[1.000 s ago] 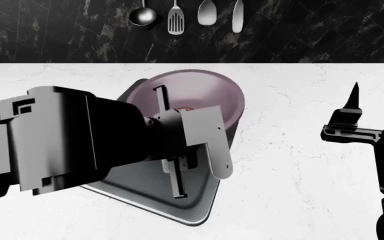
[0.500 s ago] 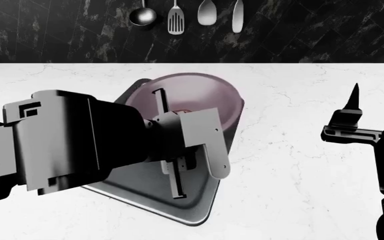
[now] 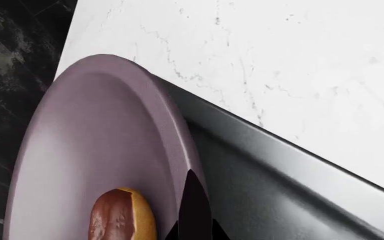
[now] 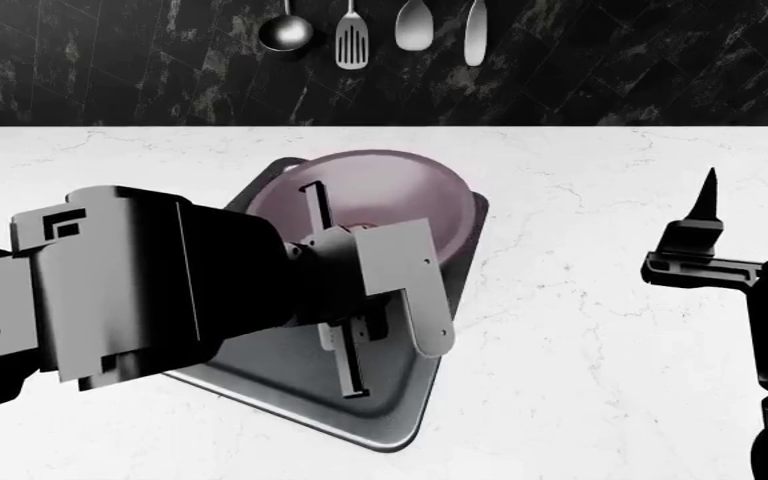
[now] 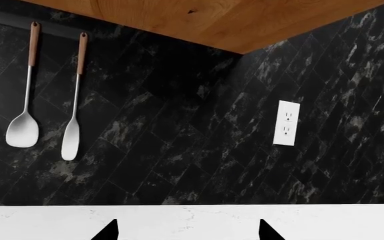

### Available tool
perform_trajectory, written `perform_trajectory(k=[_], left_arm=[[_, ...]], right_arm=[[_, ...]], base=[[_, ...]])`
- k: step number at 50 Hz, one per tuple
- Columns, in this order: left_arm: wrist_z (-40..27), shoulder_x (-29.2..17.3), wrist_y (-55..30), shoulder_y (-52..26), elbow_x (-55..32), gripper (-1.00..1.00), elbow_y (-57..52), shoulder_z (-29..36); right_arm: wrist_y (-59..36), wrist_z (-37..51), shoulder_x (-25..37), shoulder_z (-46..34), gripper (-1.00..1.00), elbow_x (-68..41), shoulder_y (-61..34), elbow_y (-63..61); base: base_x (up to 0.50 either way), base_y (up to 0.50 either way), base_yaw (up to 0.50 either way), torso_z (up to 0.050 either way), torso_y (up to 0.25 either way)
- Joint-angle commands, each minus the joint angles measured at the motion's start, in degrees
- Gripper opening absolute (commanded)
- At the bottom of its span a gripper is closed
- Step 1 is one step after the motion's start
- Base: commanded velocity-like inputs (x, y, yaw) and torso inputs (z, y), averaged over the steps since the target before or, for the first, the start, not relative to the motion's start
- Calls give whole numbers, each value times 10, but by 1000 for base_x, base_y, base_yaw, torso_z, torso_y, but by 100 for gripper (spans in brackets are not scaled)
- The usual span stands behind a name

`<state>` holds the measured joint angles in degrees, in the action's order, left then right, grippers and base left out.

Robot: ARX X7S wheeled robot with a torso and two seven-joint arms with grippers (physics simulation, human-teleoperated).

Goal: Pick up the bowl with donut and place it on the tray. Pick up the cupcake and place it on the tray.

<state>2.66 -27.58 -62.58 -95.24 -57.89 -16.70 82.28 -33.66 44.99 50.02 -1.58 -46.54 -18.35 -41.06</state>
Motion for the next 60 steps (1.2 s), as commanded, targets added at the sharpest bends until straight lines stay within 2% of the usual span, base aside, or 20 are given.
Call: perform_trajectory(k=[1, 15, 16, 38, 49, 60], left_arm=[[-8, -2, 2, 0, 19, -100, 3, -2], [-7, 1, 3, 2, 21, -100, 9, 0], [-8, 2, 3, 2, 20, 100, 10, -1], [-35, 1, -12, -14, -8, 100, -13, -33], [-63, -28, -32, -62, -50, 100, -26, -96], [-118, -71, -68, -60, -139, 100, -78, -139]], right_arm=[[-1, 1, 0, -1, 100, -1, -1, -1], [1, 2, 2, 4, 100, -1, 5, -2], [2, 1, 2, 4, 100, -1, 5, -2], [-1, 2, 4, 8, 100, -8, -1, -6], [1, 3, 7, 15, 100, -13, 6, -12], [4, 7, 12, 27, 100, -22, 17, -24]], base=[[0, 0, 0, 0, 0], [0, 0, 0, 0, 0], [0, 0, 0, 0, 0], [0, 0, 0, 0, 0], [0, 0, 0, 0, 0], [0, 0, 0, 0, 0]])
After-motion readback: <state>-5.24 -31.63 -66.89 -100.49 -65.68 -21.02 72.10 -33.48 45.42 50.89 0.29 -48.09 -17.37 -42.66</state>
